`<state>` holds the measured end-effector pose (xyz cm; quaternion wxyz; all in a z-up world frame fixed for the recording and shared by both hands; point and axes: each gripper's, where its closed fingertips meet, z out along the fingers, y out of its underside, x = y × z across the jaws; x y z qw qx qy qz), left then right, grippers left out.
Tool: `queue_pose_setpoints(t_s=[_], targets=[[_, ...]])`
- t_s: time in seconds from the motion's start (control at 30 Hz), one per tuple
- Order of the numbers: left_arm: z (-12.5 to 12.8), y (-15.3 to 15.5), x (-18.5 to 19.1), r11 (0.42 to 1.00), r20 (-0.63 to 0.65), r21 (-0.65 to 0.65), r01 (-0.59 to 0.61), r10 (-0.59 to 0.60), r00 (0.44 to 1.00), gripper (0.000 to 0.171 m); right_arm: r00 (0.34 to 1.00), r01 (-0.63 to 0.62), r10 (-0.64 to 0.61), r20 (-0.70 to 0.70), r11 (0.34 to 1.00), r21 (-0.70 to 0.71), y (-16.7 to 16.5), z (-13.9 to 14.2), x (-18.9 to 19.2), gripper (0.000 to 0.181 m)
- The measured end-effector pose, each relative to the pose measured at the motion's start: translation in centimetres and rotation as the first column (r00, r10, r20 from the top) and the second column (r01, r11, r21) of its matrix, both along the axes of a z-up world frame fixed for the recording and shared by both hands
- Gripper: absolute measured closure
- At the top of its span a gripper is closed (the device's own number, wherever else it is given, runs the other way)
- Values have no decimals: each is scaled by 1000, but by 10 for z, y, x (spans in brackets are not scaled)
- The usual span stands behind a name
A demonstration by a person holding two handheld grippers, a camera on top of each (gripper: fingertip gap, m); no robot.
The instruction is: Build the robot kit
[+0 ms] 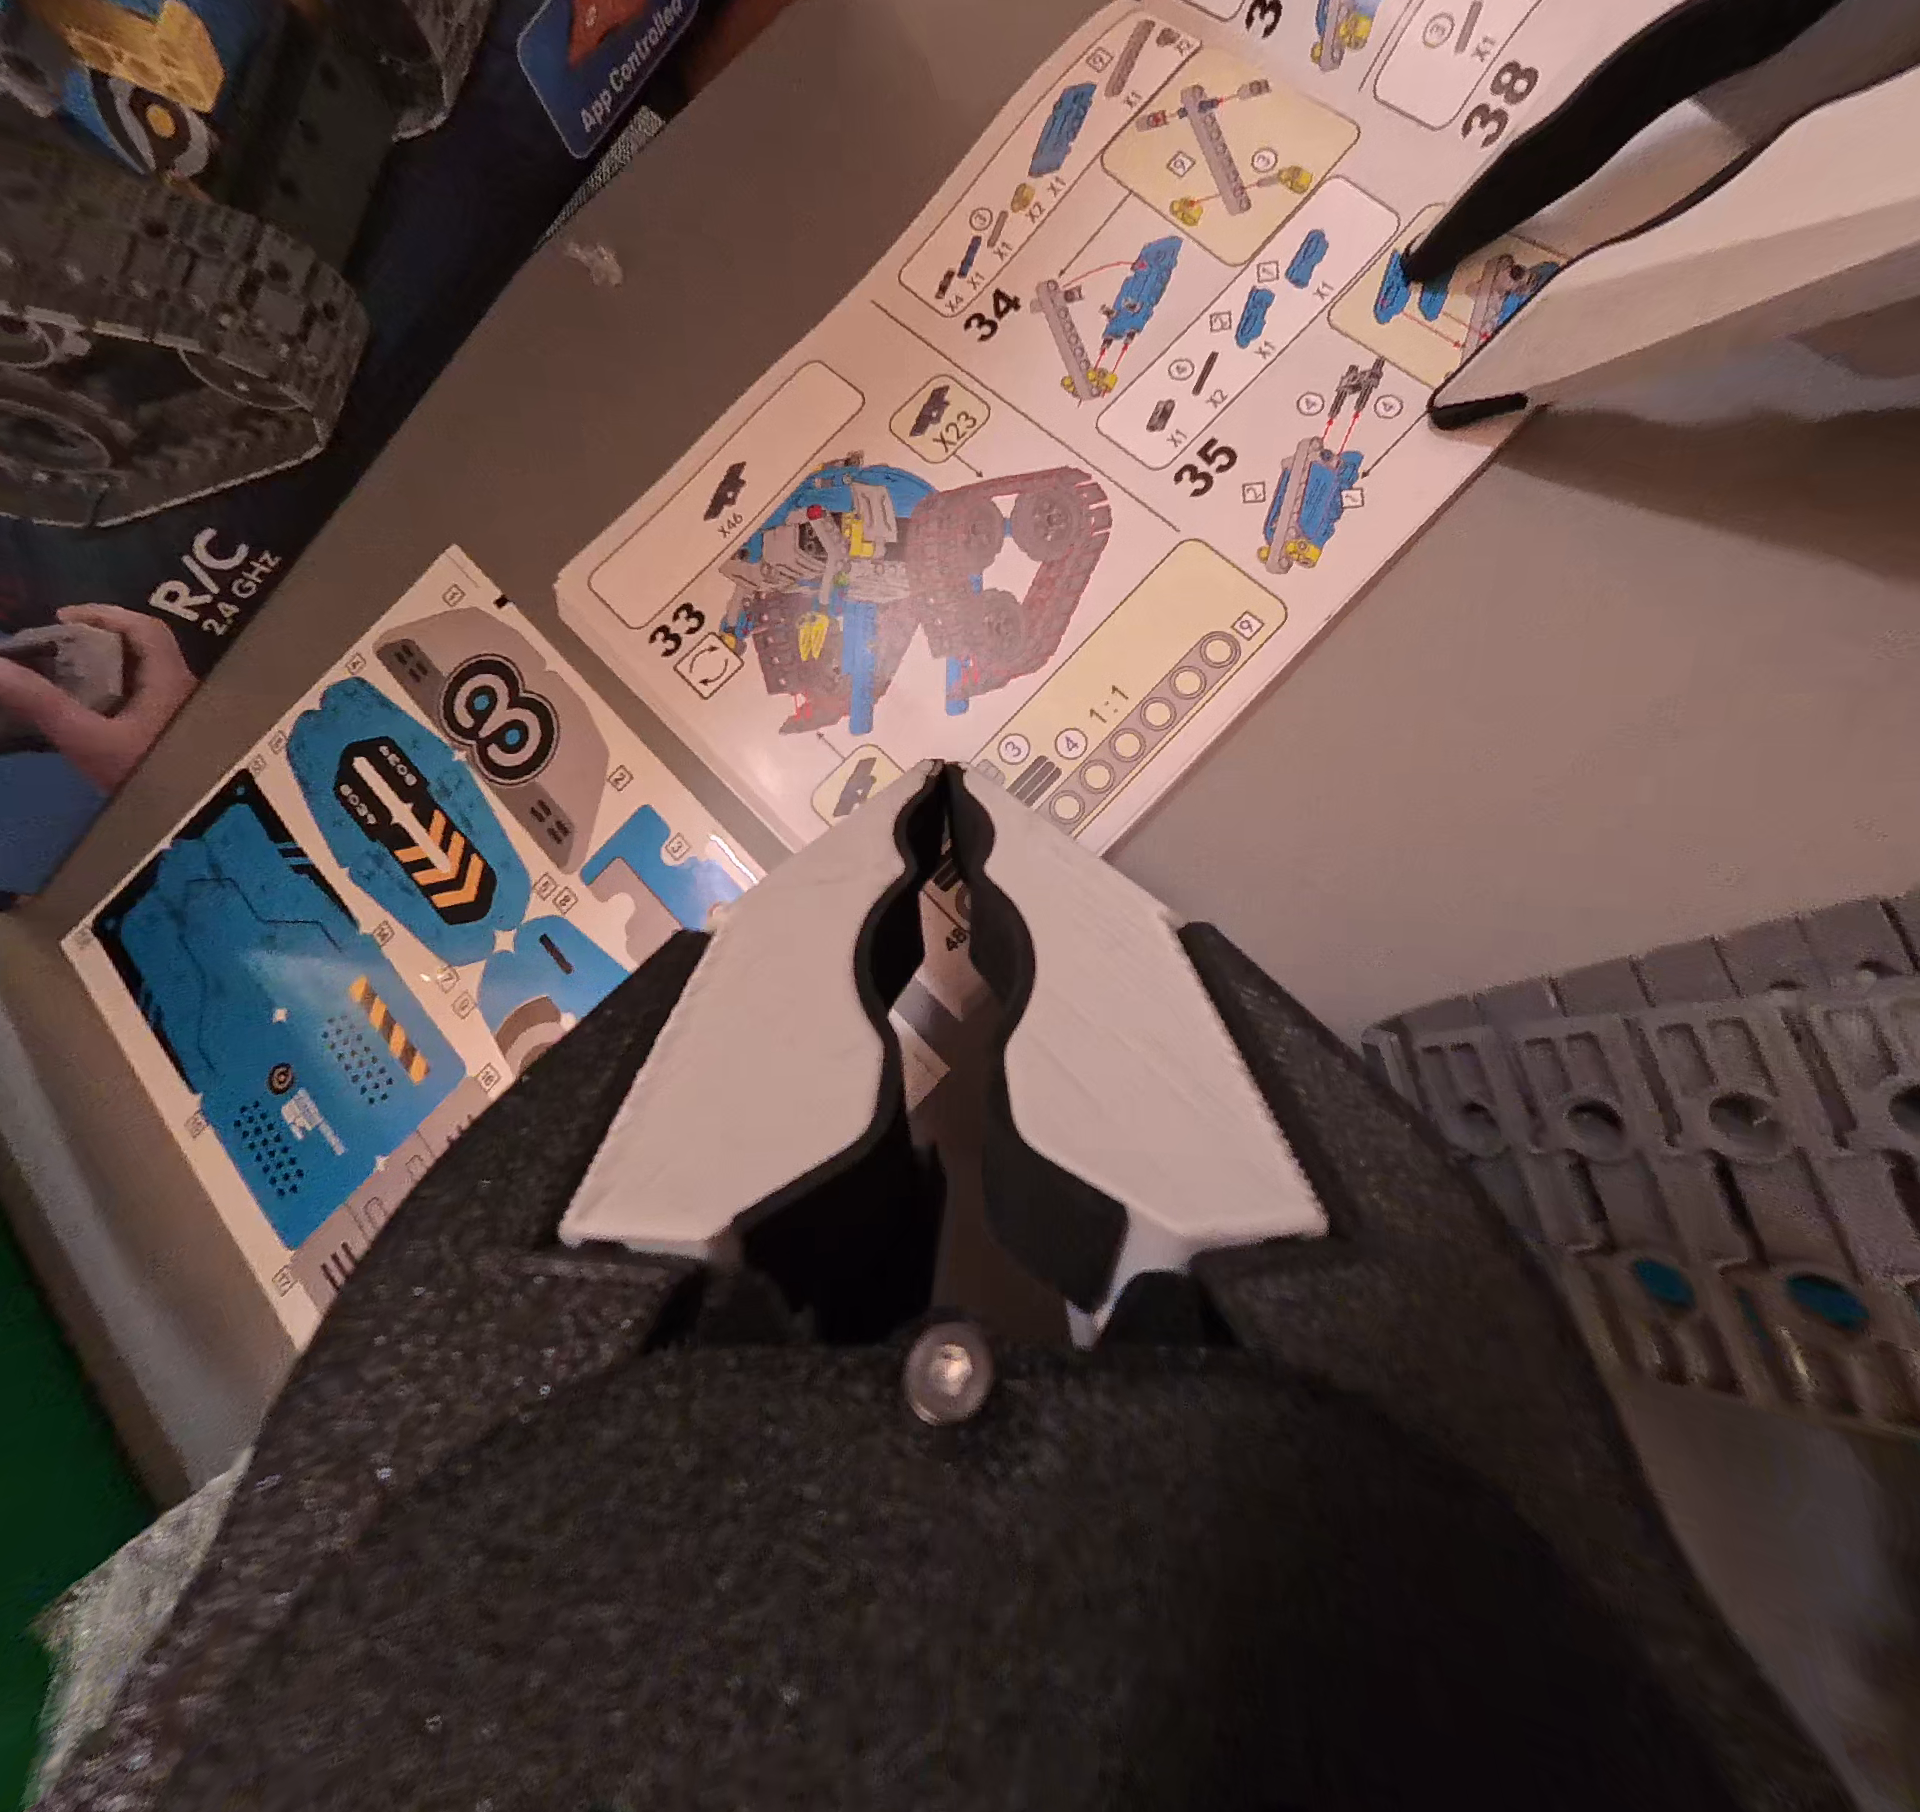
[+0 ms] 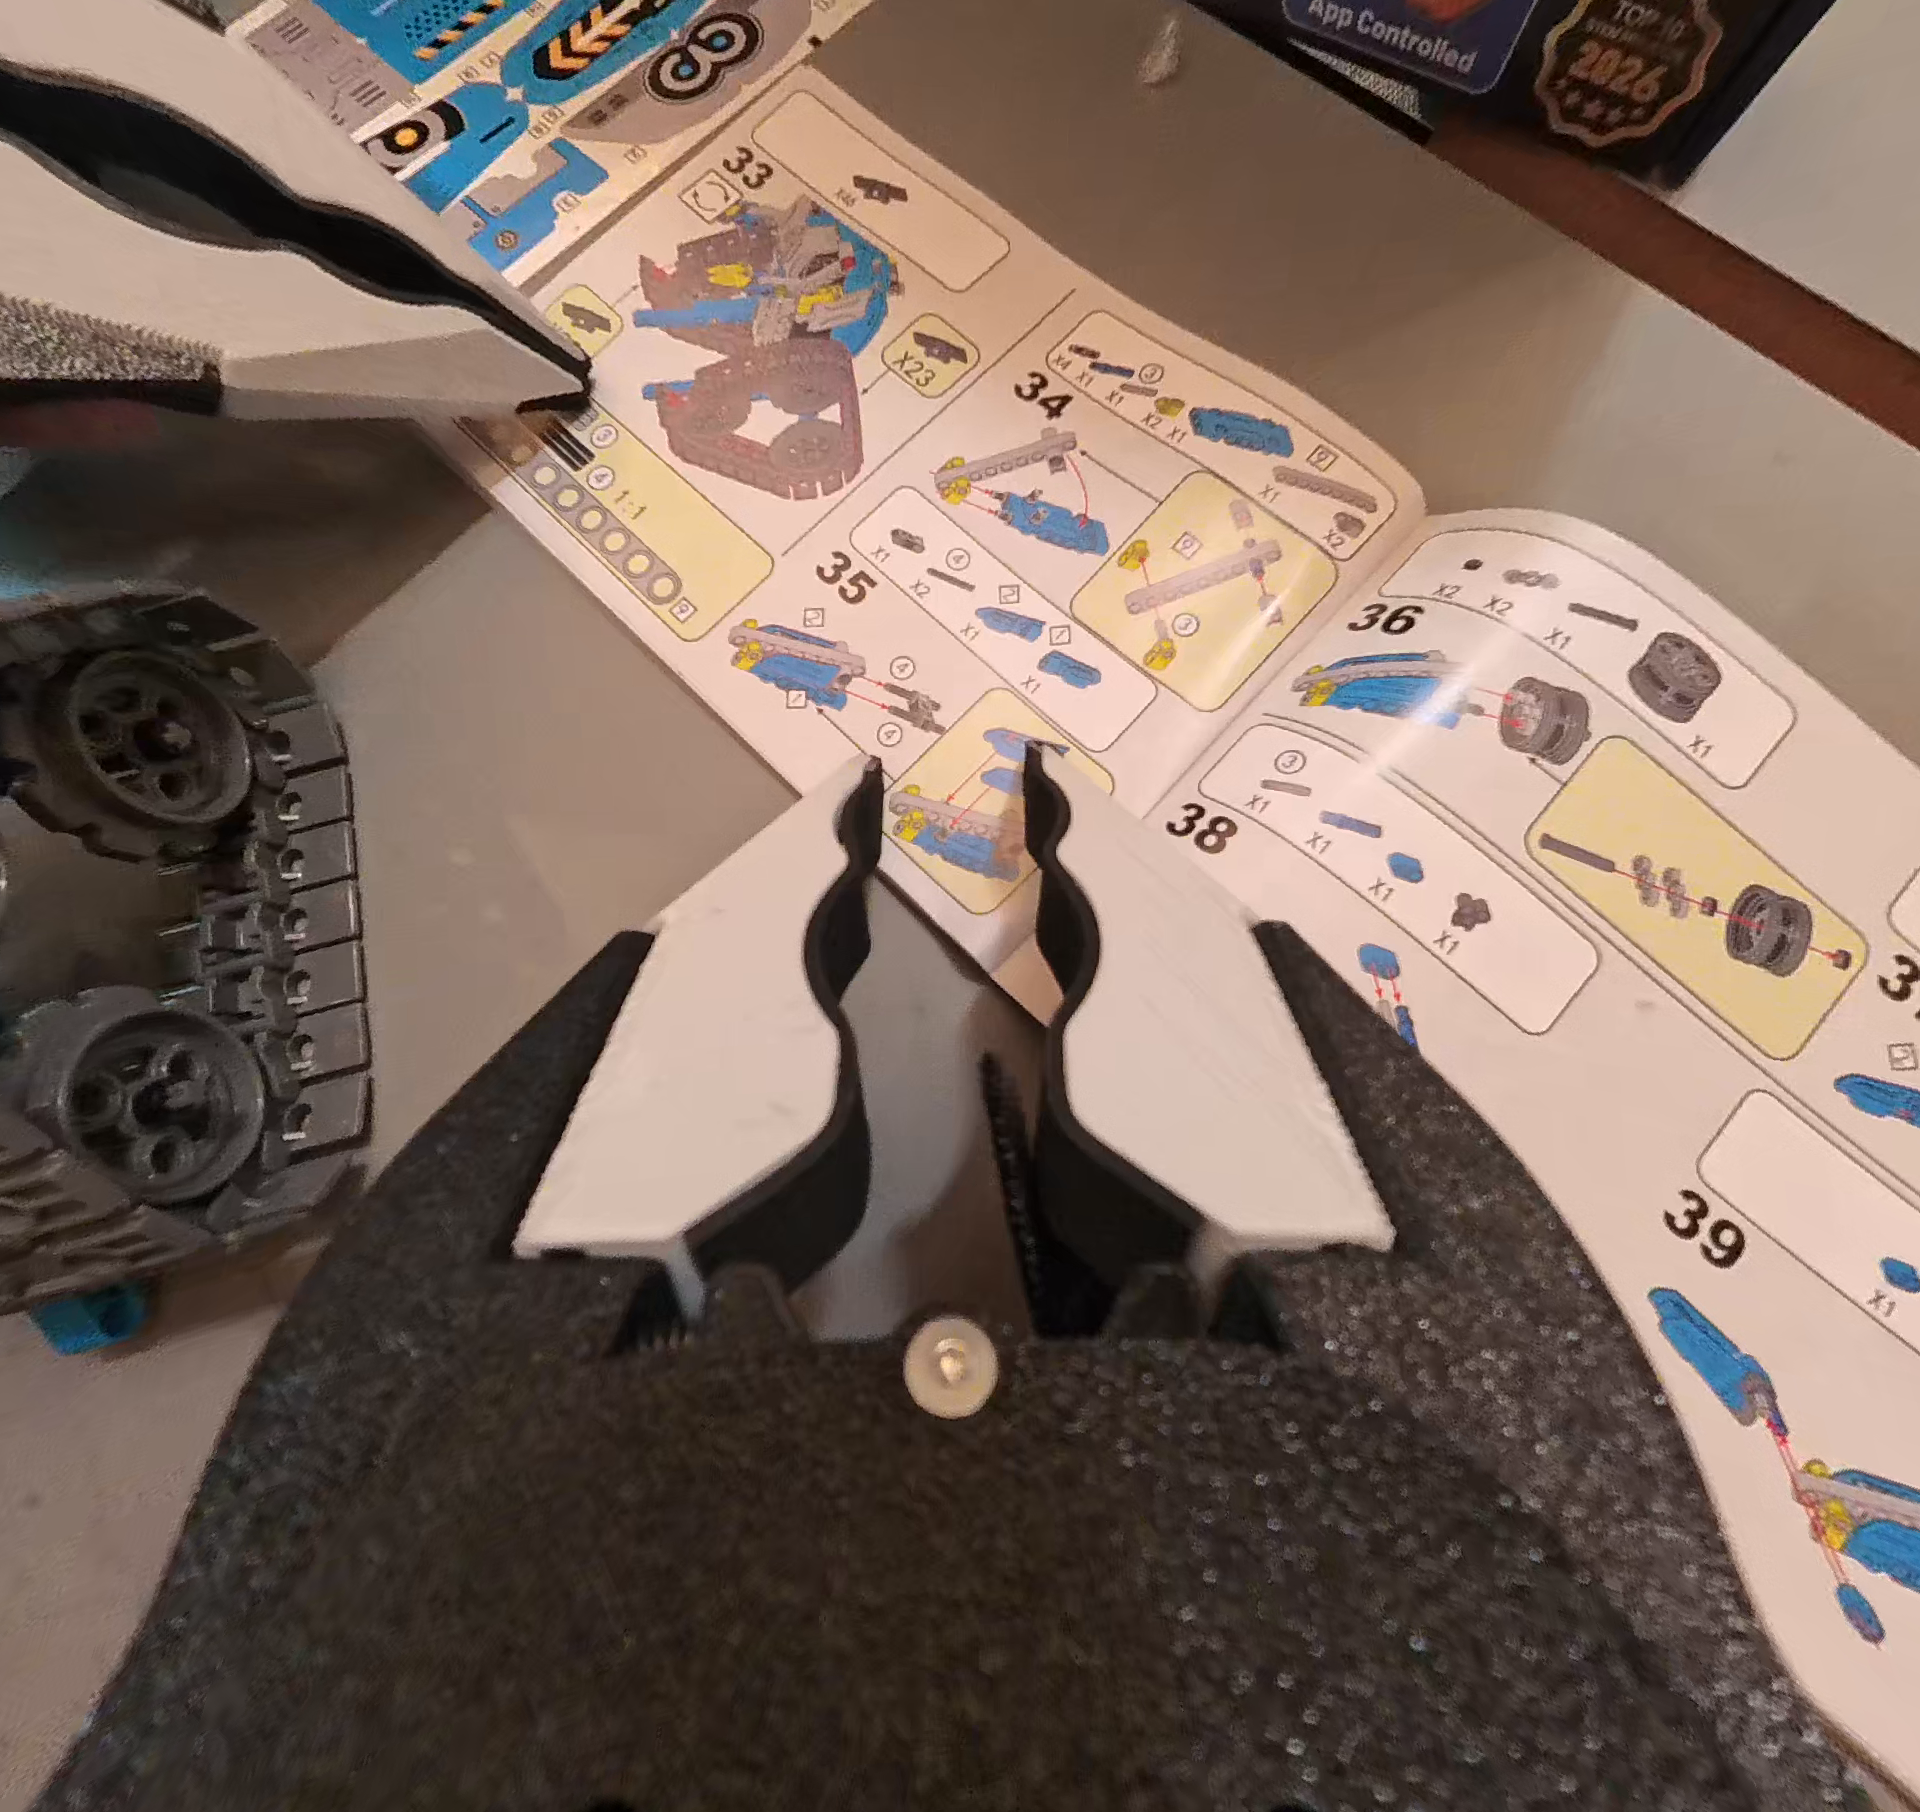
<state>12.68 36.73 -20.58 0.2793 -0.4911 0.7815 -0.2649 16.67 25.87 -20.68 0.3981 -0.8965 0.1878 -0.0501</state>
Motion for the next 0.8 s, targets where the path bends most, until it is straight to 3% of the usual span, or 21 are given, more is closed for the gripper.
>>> queue_pose_setpoints(t_s=[0.27,0.33,0.4,0.47,0.57,0.63,0.7,0.73,0.77,0.8], targets=[[1,0,0,999,33,34,-3,2,999,171,1000,-7,7,-3,1000,14,1,1,-1,153],[4,3,-1,999,20,33,-12,12,1000,162,999,-27,29,-36,998,58,1,9,-6,141],[22,18,-5,996,33,59,-64,62,998,136,996,-37,52,-78,982,183,-2,39,-18,133],[48,38,-18,985,54,29,-173,171,984,135,994,-32,65,-85,938,344,-15,82,-36,135],[79,32,-59,960,27,-210,-185,195,980,126,989,-91,131,-70,907,412,-46,105,-86,126],[97,3,-92,864,1,-495,-92,106,994,121,985,-163,170,13,914,371,-63,96,-120,119],[113,-30,-123,629,-43,-777,-14,-30,999,103,970,-241,227,82,925,293,-70,77,-153,107],[115,-42,-134,510,-72,-860,-15,-92,993,94,963,-267,250,96,926,267,-67,68,-166,104],[111,-50,-140,438,-106,-898,-36,-136,985,81,959,-283,267,95,922,264,-58,63,-179,105],[104,-55,-143,416,-137,-907,-61,-154,979,71,955,-297,282,94,913,279,-47,63,-190,105]])
